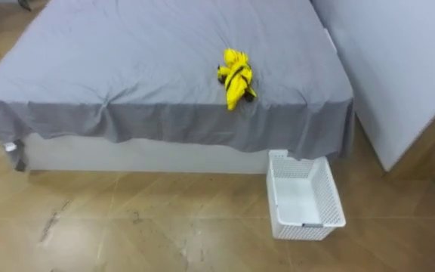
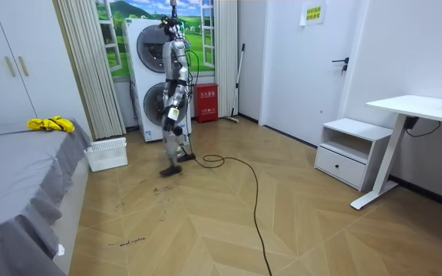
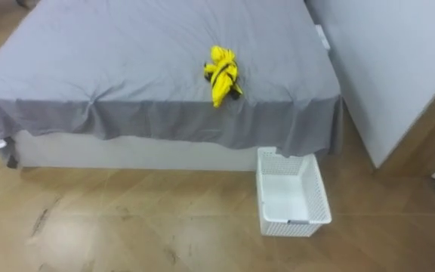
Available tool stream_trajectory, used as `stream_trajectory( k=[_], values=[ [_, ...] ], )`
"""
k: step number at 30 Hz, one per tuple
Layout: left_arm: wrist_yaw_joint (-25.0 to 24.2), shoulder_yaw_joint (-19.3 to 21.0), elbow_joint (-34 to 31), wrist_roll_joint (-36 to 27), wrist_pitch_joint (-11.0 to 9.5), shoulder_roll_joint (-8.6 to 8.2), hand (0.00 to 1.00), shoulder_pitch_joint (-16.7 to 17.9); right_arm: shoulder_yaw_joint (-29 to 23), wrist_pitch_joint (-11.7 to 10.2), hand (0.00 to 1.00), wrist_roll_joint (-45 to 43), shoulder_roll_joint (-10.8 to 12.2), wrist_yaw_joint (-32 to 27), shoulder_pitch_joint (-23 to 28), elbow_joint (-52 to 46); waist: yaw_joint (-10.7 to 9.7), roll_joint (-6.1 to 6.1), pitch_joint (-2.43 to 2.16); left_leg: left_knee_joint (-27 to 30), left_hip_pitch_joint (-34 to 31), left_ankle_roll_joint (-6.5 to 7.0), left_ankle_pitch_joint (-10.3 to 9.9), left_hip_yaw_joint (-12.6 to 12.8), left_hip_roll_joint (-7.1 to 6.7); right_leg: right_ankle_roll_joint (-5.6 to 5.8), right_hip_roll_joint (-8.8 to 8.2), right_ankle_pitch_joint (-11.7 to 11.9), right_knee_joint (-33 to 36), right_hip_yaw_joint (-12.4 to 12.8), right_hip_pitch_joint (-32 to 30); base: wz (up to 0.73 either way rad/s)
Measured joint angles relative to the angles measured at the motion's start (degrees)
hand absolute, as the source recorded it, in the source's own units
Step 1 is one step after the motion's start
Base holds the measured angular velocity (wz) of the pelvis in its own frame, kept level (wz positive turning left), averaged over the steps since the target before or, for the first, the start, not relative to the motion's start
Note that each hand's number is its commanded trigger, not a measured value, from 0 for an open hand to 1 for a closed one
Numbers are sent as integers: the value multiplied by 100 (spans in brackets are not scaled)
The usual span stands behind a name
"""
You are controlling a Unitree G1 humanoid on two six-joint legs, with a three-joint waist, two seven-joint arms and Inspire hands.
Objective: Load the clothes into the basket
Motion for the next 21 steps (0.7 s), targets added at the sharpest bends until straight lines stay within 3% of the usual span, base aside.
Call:
stream_trajectory(
  k=[2,3,4,5,6,7,8,9,10,11,12,13,14,15,16,17,18,19,20,21],
  values=[
    [-23,71,-5,-75,-112,-16,0,10,9,0,0,-75,-25,6,114,-37,119,51,-3,-1160,-195,-22,640,7,23,67,-49,-192,3,77,168,-50],
    [-30,95,-1,-82,-133,-14,0,27,16,4,0,-85,-23,6,148,-48,121,46,-10,-1261,-194,-8,849,9,36,68,-61,-246,0,143,223,-53],
    [-36,119,-4,-91,-164,-13,0,75,16,10,0,-77,-32,11,235,-133,124,-7,-46,-1245,-168,73,1357,48,-38,138,-173,-373,-17,274,322,-47],
    [-50,104,-12,-97,-215,-17,0,122,12,6,0,-81,-74,15,250,-211,113,18,-75,-1144,-192,288,1648,114,-154,261,-315,-455,-60,349,401,-40],
    [-59,91,-11,-104,-233,-12,0,125,-9,1,0,-80,-87,21,248,-219,89,-47,-105,-1022,-196,404,1689,153,-232,362,-398,-441,-144,354,424,-26],
    [-108,56,5,-106,-277,18,0,86,-94,-3,0,-81,-67,38,228,-221,100,-126,-107,-685,-273,594,1492,300,-382,490,-559,-460,-267,375,531,-15],
    [-151,55,7,-101,-321,21,0,52,-219,-27,0,-39,-53,89,179,-240,110,-151,-75,-285,-329,668,1212,417,-473,598,-717,-406,-318,387,657,-15],
    [-177,48,8,-100,-343,21,0,46,-261,-70,0,-7,-40,101,171,-260,109,-137,-53,-81,-340,688,1029,476,-486,635,-775,-370,-288,392,731,-12],
    [-216,6,25,-96,-354,19,0,45,-284,-157,0,8,-27,111,151,-314,109,-135,-23,293,-364,724,652,518,-493,670,-843,-340,52,411,718,0],
    [-226,-71,44,-96,-354,31,0,45,-280,-186,0,83,-3,111,176,-448,110,-63,-67,453,-260,765,344,530,-544,733,-931,-301,810,416,554,6],
    [-226,-95,54,-94,-354,33,0,50,-279,-213,0,132,22,111,178,-513,96,-124,-33,460,-148,790,254,536,-610,754,-1005,-210,1276,413,414,21],
    [-226,-178,80,-89,-354,36,0,49,-287,-247,0,203,46,108,175,-676,98,-131,-35,392,113,845,110,532,-726,770,-1126,193,2171,434,138,29],
    [-226,-218,80,-70,-352,28,0,29,-312,-282,0,224,49,106,133,-843,108,-124,-36,244,395,900,-1,485,-817,730,-1215,945,2996,423,-158,34],
    [-226,-262,86,-39,-350,36,0,38,-314,-317,0,215,49,100,107,-912,108,-105,-44,156,544,922,-44,417,-856,676,-1222,1428,3309,415,-306,39],
    [-225,-306,124,123,-347,47,0,28,-399,-398,0,171,70,110,7,-982,103,-8,-79,-64,833,955,-97,249,-888,613,-1200,1964,3853,401,-627,30],
    [-226,-277,130,267,-340,26,0,39,-436,-393,0,169,77,113,-180,-1077,130,1,-48,-265,1090,954,-145,146,-883,393,-1131,1377,4303,256,-1127,25],
    [-226,-280,132,313,-331,27,0,40,-435,-389,0,195,72,113,-216,-1210,119,23,-28,-342,1199,952,-166,85,-865,349,-1052,1092,4404,160,-1378,27],
    [-226,-326,130,347,-325,30,0,23,-428,-401,0,221,58,117,-227,-1581,74,81,4,-424,1367,936,-234,-53,-783,254,-836,610,4273,-8,-1858,40],
    [-226,-416,107,387,-314,42,0,-2,-426,-423,0,218,66,114,-279,-1825,76,130,41,-490,1536,911,-322,-155,-706,243,-616,359,3781,-179,-2315,42],
    [-226,-438,107,398,-293,32,0,-13,-424,-444,0,210,71,112,-319,-1889,70,138,48,-515,1618,893,-369,-212,-669,258,-509,316,3385,-248,-2490,36]
  ],
)
